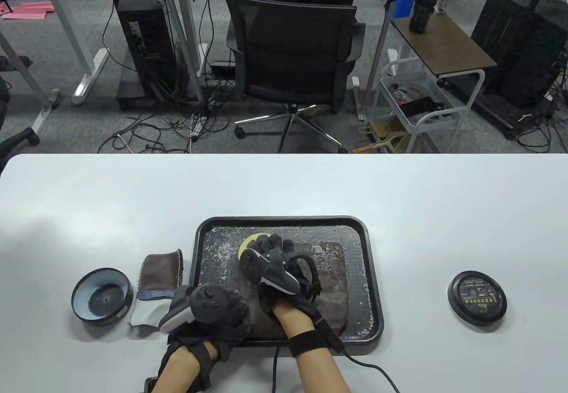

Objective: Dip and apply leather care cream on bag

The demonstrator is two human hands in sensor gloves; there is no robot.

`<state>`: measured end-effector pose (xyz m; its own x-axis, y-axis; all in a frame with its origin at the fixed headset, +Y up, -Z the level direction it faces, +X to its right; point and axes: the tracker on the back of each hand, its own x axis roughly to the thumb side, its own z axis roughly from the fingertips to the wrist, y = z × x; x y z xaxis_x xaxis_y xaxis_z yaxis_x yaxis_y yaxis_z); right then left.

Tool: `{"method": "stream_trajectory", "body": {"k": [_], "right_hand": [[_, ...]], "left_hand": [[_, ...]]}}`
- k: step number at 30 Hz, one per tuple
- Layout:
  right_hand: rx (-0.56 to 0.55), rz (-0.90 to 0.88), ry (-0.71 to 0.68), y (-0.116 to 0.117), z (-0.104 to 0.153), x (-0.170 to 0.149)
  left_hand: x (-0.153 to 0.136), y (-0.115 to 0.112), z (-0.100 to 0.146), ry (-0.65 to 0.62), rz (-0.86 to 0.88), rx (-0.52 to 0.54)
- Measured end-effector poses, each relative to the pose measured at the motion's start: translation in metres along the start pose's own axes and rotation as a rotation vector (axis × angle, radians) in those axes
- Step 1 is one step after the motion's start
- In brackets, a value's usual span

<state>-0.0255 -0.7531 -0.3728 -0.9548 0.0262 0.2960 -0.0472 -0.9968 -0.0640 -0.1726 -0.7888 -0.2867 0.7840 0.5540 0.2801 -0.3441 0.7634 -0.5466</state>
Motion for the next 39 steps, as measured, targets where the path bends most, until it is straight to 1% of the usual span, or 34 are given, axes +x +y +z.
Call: {"method": "stream_trajectory", "body": {"k": [5, 10, 15, 17, 19, 21, 24, 30, 39], "right_hand": [[-0.008, 0.009, 0.024, -0.001, 0.004, -0.012], [0.02, -0.031, 0.098, 0.0, 0.007, -0.037], [0.044, 0.023, 0.116, 0.0, 0.013, -0.061], [0.036, 0.037, 0.112, -0.001, 0.014, -0.066], [0.026, 0.096, 0.107, -0.003, 0.018, -0.071], [0.008, 0.117, 0.122, -0.004, 0.02, -0.076], [0.007, 0.104, 0.136, -0.005, 0.023, -0.084], [0.005, 0.14, 0.151, -0.009, 0.031, -0.097], [0.008, 0.135, 0.224, -0.012, 0.04, -0.119]], "left_hand": [[-0.001, 0.0, 0.0, -0.004, 0.008, 0.01], [-0.001, 0.0, 0.0, -0.006, 0.01, 0.019], [-0.001, 0.001, 0.0, -0.001, 0.008, 0.03], [-0.001, 0.001, 0.0, 0.0, 0.008, 0.034], [-0.001, 0.001, 0.001, 0.0, 0.006, 0.037], [-0.002, 0.001, 0.001, 0.001, 0.005, 0.039], [-0.002, 0.001, 0.001, 0.004, 0.006, 0.042], [-0.002, 0.002, 0.001, 0.01, 0.006, 0.049], [-0.003, 0.002, 0.002, 0.013, 0.003, 0.05]]}}
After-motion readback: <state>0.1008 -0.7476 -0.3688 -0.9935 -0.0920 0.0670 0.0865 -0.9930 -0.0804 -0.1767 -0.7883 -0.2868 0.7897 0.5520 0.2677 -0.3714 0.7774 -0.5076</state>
